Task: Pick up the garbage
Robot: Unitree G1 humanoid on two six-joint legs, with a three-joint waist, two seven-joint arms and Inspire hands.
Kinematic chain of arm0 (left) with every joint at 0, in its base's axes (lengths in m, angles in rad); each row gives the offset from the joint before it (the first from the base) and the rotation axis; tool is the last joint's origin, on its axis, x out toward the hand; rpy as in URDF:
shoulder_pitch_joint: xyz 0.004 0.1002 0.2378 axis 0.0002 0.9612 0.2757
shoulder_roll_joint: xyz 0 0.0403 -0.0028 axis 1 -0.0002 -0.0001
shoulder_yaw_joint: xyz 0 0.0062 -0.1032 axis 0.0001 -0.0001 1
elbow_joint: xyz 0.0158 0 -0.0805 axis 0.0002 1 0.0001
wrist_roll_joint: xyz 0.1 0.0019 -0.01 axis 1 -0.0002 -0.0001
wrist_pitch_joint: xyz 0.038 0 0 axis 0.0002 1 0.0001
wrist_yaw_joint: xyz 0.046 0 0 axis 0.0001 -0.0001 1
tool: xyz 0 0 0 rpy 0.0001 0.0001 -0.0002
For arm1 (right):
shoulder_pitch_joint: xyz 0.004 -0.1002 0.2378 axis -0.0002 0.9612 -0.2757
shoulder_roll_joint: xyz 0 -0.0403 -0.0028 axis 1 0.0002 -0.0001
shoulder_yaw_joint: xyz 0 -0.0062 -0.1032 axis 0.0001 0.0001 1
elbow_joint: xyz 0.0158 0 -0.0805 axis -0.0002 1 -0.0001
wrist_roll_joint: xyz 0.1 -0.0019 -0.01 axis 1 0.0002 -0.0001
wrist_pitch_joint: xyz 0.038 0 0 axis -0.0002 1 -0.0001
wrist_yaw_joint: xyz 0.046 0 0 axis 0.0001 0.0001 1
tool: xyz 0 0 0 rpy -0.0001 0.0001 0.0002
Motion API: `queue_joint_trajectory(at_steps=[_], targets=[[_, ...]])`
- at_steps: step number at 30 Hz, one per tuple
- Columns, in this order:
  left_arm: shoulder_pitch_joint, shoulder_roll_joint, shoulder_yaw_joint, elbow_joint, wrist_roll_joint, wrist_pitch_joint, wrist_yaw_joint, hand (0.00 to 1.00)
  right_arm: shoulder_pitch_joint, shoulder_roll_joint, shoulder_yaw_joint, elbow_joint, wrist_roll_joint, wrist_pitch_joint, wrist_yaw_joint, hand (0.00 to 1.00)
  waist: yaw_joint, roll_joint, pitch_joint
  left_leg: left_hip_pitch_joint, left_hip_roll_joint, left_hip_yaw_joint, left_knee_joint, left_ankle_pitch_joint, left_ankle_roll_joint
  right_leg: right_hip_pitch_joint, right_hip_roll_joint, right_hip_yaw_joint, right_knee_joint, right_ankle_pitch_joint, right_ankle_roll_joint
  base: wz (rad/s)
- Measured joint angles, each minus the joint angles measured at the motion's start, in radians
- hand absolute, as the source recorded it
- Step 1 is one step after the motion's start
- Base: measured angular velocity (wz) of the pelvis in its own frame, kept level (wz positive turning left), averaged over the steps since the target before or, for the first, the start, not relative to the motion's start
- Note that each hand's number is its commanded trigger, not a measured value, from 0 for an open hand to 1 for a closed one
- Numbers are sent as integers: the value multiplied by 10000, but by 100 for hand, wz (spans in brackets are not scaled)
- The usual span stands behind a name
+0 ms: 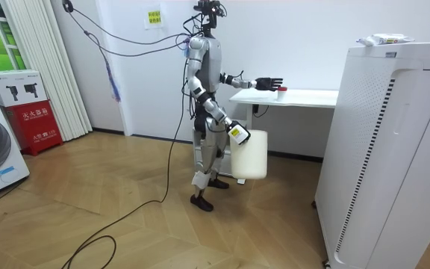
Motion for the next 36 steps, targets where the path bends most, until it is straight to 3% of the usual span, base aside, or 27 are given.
queue_joint_trajectory(at_steps=[11,27,32,35,36], targets=[[-244,-1,-61,368,-1,3,-4,0,-14,4,0,0,0,12,-20,100,-234,-57,75,-54,31,136,-33,-53,81,-73,-1,40,18,11,12,0],[-575,1,-74,538,-3,206,-10,0,-14,36,33,-86,-14,283,-74,100,-260,-24,50,-173,11,216,31,-74,114,-199,-31,46,70,48,48,0],[-618,1,-78,966,-5,541,-7,0,-14,34,44,-89,-34,292,-153,100,-407,-22,43,-175,14,272,28,-74,114,-200,-34,72,82,49,50,0],[-620,1,-80,967,-4,559,-13,0,-14,34,44,-89,-38,314,-153,100,-465,-16,38,-160,16,305,28,-74,114,-211,-41,101,113,50,51,-2],[-620,1,-84,969,-4,564,-19,13,-14,34,44,-90,-44,337,-153,100,-471,-14,37,-154,19,318,28,-74,114,-214,-41,106,121,50,51,-4]])
